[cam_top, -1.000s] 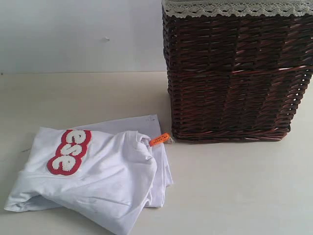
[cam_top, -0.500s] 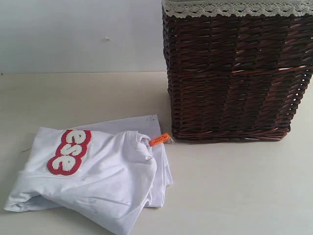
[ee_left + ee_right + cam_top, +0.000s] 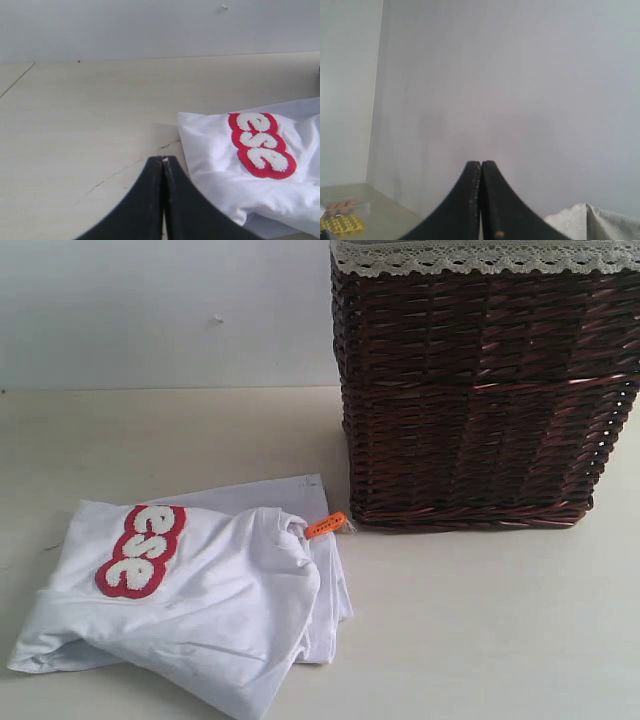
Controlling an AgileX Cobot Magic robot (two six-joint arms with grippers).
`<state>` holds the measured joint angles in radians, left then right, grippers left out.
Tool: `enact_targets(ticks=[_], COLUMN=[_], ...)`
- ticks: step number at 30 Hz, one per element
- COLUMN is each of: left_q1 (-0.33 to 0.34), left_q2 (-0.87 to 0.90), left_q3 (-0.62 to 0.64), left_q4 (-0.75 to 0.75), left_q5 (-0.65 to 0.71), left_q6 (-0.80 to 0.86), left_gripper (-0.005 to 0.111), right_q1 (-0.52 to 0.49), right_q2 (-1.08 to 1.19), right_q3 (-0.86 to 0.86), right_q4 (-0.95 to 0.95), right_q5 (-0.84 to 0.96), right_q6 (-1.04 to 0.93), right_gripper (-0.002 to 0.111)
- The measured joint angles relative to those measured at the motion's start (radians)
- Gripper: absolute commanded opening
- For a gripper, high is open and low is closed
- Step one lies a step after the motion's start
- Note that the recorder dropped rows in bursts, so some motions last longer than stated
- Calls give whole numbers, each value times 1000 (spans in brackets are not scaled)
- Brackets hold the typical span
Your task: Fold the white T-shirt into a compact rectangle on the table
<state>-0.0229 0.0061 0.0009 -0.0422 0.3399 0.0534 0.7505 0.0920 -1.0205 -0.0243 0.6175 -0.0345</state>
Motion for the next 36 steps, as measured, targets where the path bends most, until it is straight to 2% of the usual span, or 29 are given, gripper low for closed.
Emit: enact_targets(ticks=[4,6,10,15,18,29,31,36], left_q1=[0,0,0,0,0,0,0,0], left_q2=[0,0,0,0,0,0,0,0], left_q3=[0,0,0,0,0,0,0,0], left_q4=[0,0,0,0,0,0,0,0], left_q5=[0,0,0,0,0,0,0,0], left_q6=[0,0,0,0,0,0,0,0], left_gripper=[0,0,0,0,0,0,0,0], right_q1=[-54,-112,-236,-425,-531,-886,-922,-940], right_q2=[0,0,-7,-55,-81,-88,-88,-88], right_q3=[1,13,68,208,296,510,552,678], right_q4=[-51,-76,-97,-101,-103,-49,-43,-78], right_q5=[-22,-82,-301,-632,-766,-825,-821,-792], right_q6=[0,0,-6,-6,1,34,34,45], right_gripper=[0,0,0,0,0,0,0,0])
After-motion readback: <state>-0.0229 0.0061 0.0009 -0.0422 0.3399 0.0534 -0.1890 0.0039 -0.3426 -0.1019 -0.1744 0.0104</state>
